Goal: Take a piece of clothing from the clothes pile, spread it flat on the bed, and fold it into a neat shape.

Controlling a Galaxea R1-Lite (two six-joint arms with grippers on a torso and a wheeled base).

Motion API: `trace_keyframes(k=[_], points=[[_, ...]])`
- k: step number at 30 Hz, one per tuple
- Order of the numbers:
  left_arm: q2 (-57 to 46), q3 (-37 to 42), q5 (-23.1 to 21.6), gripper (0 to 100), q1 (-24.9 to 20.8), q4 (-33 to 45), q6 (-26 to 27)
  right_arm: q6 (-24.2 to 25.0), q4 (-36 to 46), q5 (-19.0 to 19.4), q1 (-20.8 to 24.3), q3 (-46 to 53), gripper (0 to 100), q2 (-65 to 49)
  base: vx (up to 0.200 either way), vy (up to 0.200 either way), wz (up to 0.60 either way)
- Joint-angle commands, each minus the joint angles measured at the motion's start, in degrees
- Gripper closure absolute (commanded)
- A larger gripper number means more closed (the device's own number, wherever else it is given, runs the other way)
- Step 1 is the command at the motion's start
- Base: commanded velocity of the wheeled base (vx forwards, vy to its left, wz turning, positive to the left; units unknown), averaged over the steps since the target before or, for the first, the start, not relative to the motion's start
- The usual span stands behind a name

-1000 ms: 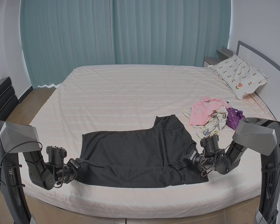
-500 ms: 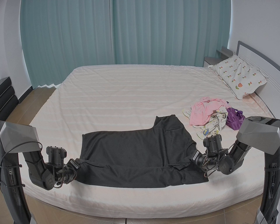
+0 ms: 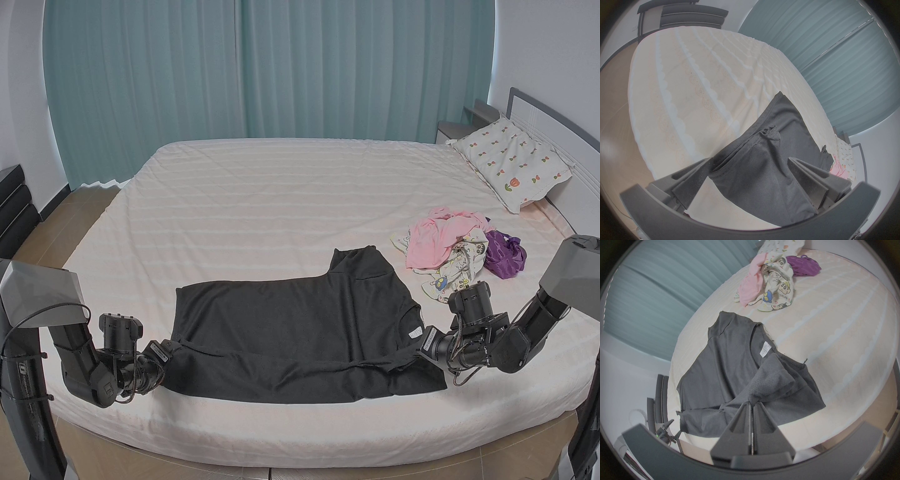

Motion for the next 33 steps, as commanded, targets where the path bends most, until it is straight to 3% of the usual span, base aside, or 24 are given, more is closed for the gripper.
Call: trace_keyframes(k=[1,9,10,22,33], points=[[0.1,0.0,0.0,0,-0.1,0.0,0.0,-1.3,1.0,0.0,1.5,1.5,100,-3.0,0.0,0.0,0.0],[0.2,0.0,0.1,0,-0.1,0.0,0.1,-4.6,1.1,-0.6,3.8,4.3,100,-2.5,0.0,0.0,0.0],[0.2,0.0,0.1,0,-0.1,-0.1,0.1,-5.1,1.3,-0.7,4.0,4.8,0,-2.4,0.0,0.0,0.0],[0.2,0.0,0.1,0,-0.1,0.0,0.1,-7.8,5.1,-0.6,4.0,4.5,0,-2.0,0.0,0.0,0.0],[0.2,0.0,0.1,0,-0.1,0.0,0.0,-7.7,2.4,0.2,-3.6,-1.0,0,5.5,0.0,0.0,0.0]])
